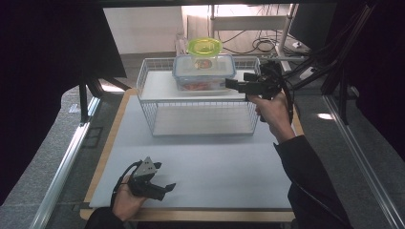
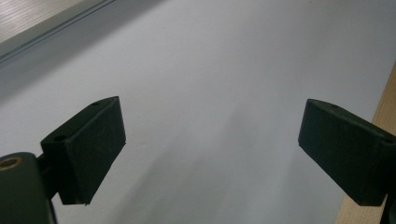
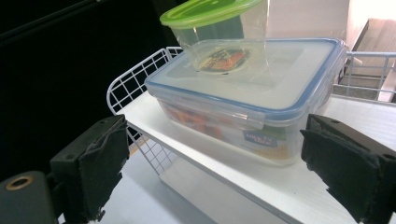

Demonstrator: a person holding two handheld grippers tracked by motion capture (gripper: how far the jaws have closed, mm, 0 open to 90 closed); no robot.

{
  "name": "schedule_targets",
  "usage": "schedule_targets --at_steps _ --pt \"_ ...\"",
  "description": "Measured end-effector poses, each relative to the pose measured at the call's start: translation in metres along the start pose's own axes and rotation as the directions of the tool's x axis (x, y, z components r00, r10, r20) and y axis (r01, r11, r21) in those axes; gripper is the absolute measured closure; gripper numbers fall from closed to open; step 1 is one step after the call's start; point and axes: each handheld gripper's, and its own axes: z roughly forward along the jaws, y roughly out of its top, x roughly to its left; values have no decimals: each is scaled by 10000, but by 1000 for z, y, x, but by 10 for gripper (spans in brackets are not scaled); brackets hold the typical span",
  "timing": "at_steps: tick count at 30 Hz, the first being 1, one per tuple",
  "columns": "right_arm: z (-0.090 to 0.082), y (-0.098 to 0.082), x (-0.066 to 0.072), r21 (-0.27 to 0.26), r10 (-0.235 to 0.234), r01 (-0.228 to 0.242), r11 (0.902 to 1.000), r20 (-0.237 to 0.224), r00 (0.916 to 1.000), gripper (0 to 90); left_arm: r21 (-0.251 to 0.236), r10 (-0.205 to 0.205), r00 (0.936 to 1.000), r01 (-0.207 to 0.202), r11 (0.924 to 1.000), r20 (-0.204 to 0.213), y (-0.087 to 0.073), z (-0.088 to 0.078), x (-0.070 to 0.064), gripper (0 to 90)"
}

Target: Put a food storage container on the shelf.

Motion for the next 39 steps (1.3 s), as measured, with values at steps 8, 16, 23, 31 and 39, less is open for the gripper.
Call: schedule_targets --at_steps 8,16,23,31,39 --pt "-5 -8 2 9 -186 186 9998 45 9998 59 50 33 10000 -33 10000 41 0 1 0 73" --pt "-9 -16 7 55 -519 518 9986 182 9985 50 79 43 10000 -43 10000 43 0 1 0 72" --pt "-11 -24 13 155 -900 897 9958 206 9957 33 78 42 10000 -43 10000 55 0 1 0 72" --pt "-11 -34 19 440 -1242 1229 9914 277 9919 0 113 76 9999 -77 9999 90 0 1 0 71" --pt "-13 -44 24 558 -1672 1649 9847 393 9851 0 107 68 9999 -69 9999 108 0 1 -1 70"
